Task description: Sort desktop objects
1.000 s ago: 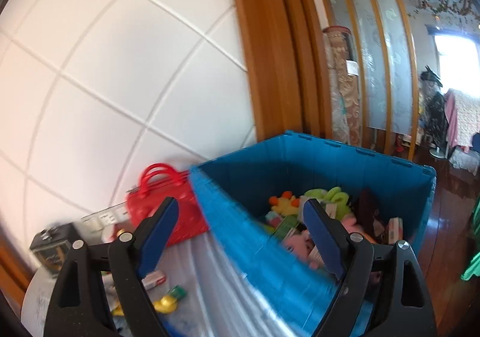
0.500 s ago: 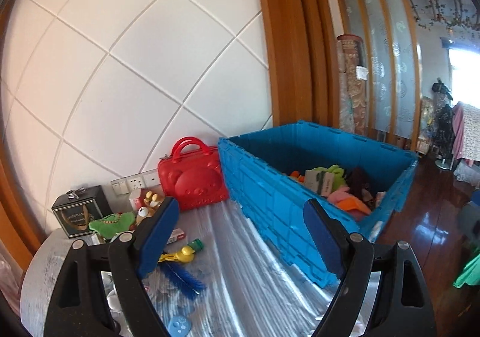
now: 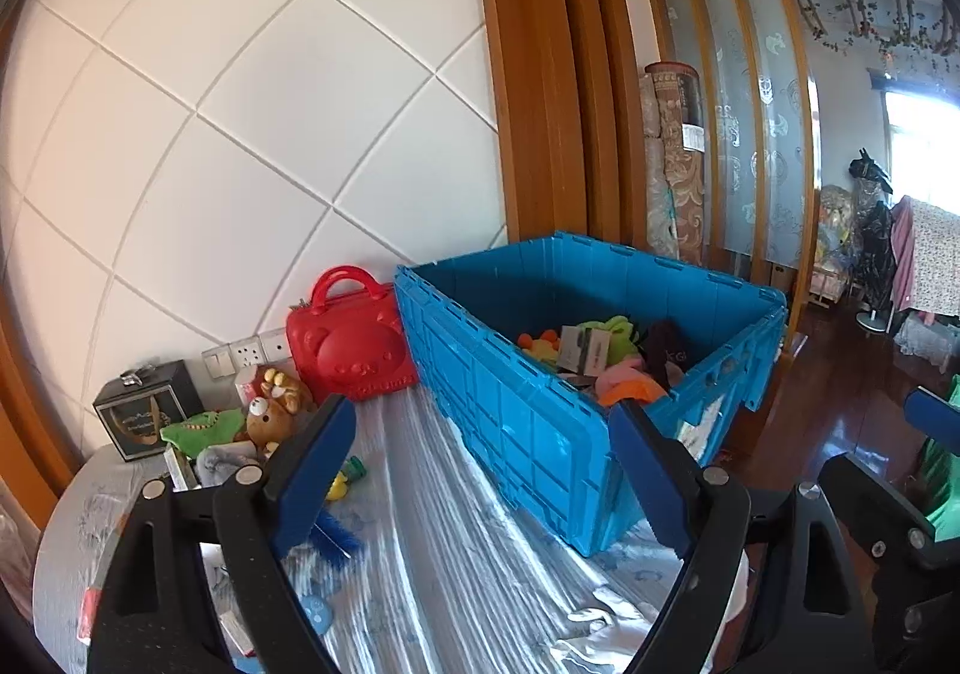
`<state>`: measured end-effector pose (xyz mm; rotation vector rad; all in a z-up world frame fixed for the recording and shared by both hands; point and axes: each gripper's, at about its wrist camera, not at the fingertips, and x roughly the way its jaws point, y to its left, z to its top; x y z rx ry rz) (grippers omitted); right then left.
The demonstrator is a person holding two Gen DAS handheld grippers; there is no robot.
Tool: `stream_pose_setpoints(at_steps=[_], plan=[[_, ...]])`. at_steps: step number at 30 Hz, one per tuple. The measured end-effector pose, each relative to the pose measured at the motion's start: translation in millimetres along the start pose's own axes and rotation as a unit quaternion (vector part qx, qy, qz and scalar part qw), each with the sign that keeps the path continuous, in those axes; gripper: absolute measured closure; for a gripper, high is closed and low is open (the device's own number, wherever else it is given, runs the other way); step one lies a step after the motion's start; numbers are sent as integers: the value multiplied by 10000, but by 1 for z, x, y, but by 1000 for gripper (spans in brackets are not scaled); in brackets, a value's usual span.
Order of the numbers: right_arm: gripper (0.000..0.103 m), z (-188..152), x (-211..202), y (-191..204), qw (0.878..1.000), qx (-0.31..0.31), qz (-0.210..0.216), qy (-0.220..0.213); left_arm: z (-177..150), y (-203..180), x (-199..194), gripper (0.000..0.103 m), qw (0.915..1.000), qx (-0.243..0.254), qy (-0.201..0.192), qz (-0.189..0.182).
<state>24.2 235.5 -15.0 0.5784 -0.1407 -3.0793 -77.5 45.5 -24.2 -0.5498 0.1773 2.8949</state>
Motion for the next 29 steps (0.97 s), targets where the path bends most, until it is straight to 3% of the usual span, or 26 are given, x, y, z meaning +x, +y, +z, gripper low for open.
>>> stream_pose_setpoints(at_steps=[11,21,23,29], plan=[[0,-2,-4,-16,10000,31,12,-24,-1,-15,-7,16,10000,64,28,66],[0,-1,-10,-21,9999,34,-4,-99,-3,-21,-7,16,9998,10,178,-102],[0,0,-10,-21,9999,47,20,-95,-4,-21,-10,16,9997,-20,127,-224],[0,3,-12,-21,9999,71,56,-133,-4,-21,-17,19,9999,-49,-66,-142]])
